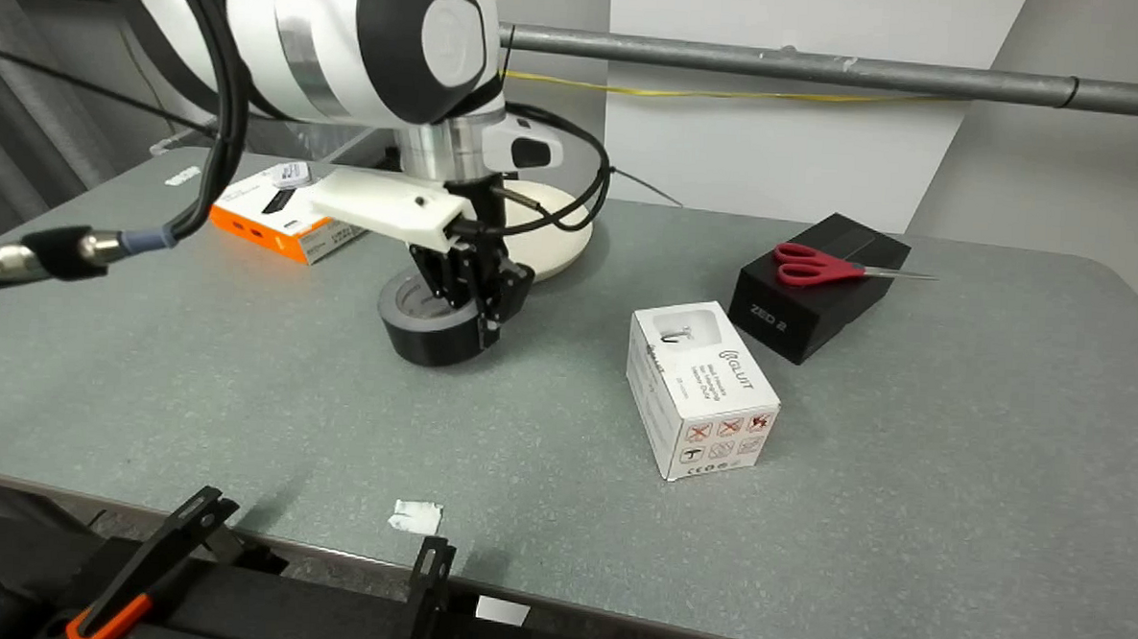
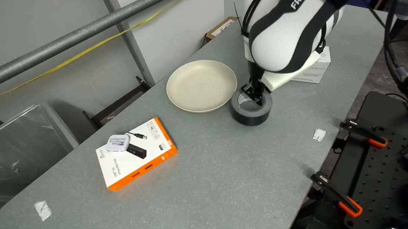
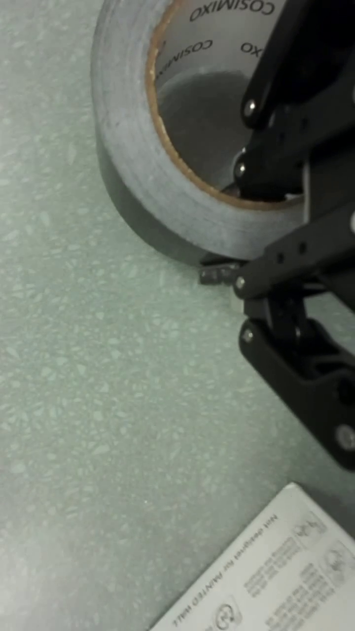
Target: Place the masking tape on the white plate
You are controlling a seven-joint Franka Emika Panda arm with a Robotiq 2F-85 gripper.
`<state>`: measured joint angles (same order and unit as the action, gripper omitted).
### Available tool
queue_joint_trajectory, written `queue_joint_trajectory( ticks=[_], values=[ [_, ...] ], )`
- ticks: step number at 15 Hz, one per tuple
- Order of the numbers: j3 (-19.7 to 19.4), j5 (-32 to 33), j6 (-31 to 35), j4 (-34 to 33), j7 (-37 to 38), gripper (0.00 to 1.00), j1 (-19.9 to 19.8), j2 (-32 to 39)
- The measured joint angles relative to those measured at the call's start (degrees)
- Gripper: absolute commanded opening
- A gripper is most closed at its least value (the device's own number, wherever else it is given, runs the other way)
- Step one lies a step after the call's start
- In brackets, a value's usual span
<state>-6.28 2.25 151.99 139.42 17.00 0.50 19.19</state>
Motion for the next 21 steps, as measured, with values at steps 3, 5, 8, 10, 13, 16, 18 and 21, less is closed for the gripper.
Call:
queue_joint_trajectory(
  ticks=[3, 5, 8, 10, 13, 16, 18, 21],
  values=[
    [-0.64, -1.58, -3.41, -4.57, 0.08, 0.07, -1.38, -2.24],
    [-0.83, -2.32, -6.23, -8.58, 0.28, 0.26, -2.23, -2.15],
    [-0.81, -3.00, -9.57, -12.30, 0.30, 0.26, -2.55, -0.82],
    [-0.75, -3.02, -9.62, -12.65, 0.35, 0.07, -2.55, -0.12],
    [-0.75, -3.29, -7.80, -12.83, 0.35, 0.07, -2.55, 0.51],
    [-0.38, -6.80, -4.61, -16.02, 0.34, 0.07, -2.69, 2.06],
    [-0.06, -8.78, -4.42, -19.43, 0.35, 0.07, -2.73, 3.96],
    [0.69, -10.89, -4.70, -24.86, 0.56, 0.07, -2.76, 8.56]
  ],
)
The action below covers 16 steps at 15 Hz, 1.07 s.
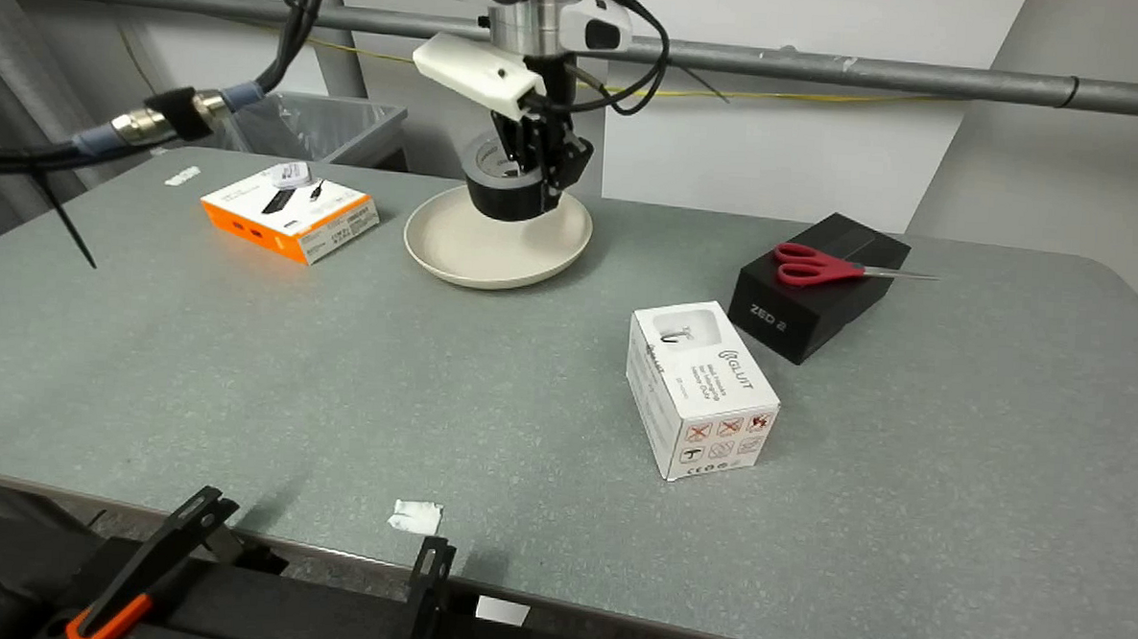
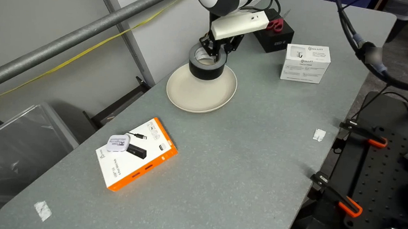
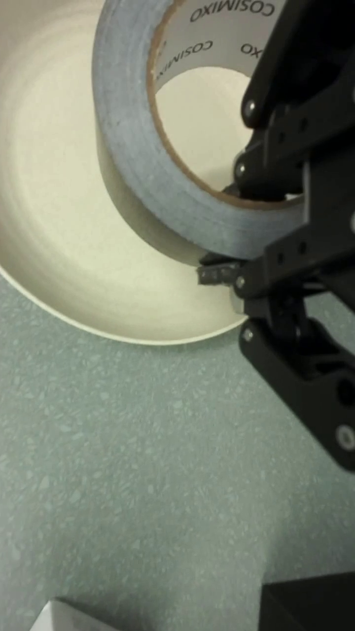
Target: Place the masking tape on the white plate
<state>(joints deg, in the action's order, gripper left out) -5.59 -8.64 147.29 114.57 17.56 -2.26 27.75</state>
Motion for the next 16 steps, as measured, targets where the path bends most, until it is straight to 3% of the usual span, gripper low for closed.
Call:
queue_joint_trajectory(
  ticks=[8, 9, 12, 16],
  values=[
    [0.90, -0.63, -1.92, -10.74, 1.76, 0.07, 0.39, 13.25],
    [0.89, -0.63, -2.31, -11.74, 1.79, 0.51, 0.39, 14.09],
    [0.90, -0.63, -3.10, -13.21, 1.92, 0.66, 0.52, 14.75],
    [0.90, -0.63, -3.10, -13.20, 1.92, 0.98, 1.05, 14.49]
  ],
)
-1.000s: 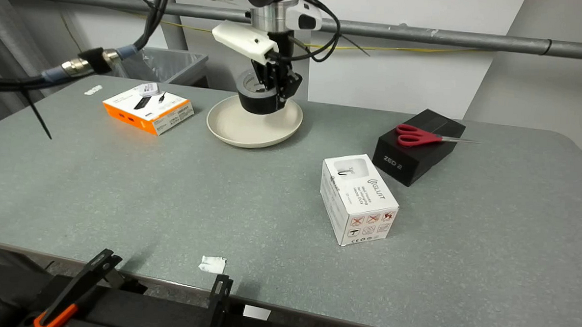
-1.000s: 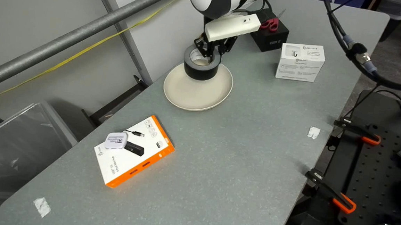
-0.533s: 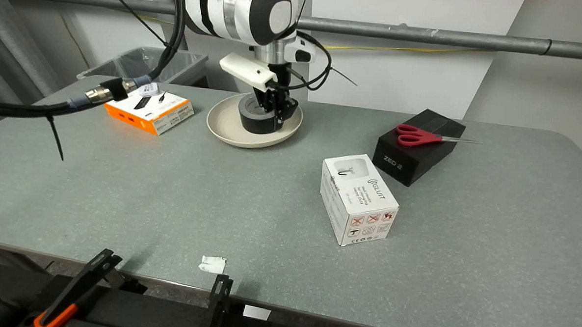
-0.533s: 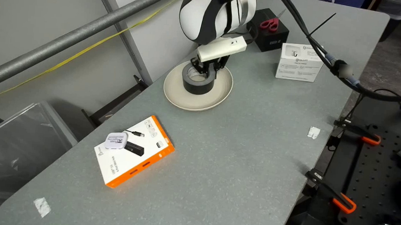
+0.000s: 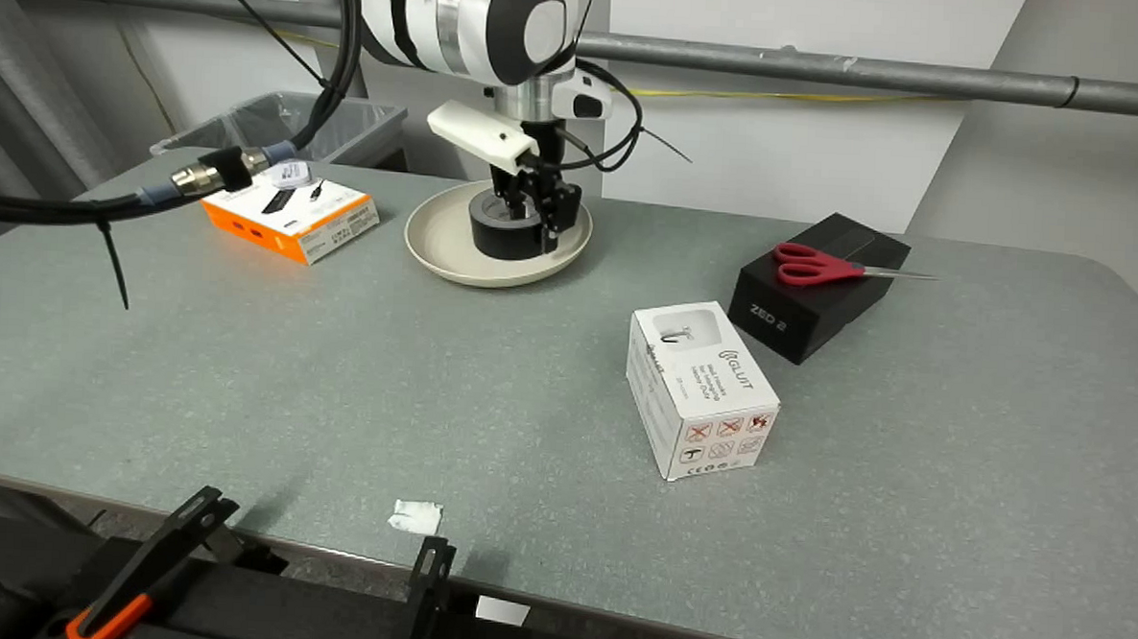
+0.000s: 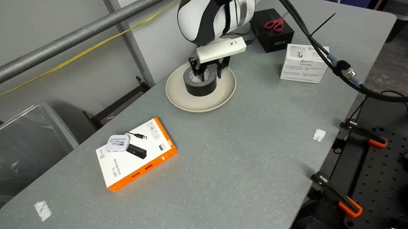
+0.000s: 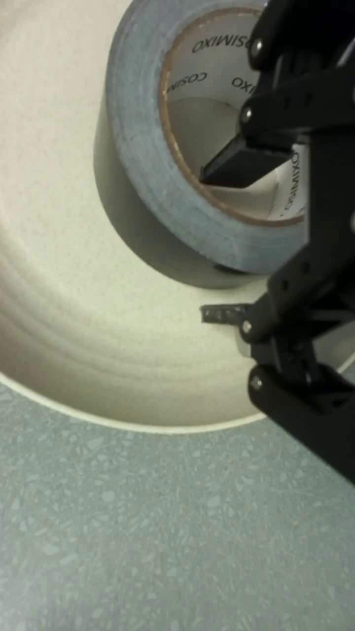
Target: Place the masking tape on the white plate
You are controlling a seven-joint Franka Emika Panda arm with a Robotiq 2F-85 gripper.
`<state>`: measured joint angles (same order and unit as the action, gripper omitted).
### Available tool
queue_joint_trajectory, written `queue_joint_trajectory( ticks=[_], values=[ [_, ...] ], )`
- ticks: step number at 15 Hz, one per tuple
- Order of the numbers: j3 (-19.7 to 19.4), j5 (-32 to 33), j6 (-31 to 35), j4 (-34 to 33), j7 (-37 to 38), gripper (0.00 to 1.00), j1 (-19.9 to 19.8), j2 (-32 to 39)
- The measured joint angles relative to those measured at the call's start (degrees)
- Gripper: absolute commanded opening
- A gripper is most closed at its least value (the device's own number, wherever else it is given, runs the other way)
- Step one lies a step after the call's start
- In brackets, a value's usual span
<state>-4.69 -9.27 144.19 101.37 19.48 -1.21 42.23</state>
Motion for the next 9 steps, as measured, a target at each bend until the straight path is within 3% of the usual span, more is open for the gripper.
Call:
queue_joint_trajectory(
  ticks=[9],
  values=[
    [0.00, 0.00, 0.00, 0.34, 0.00, 1.00, 0.69, -1.49]
  ],
)
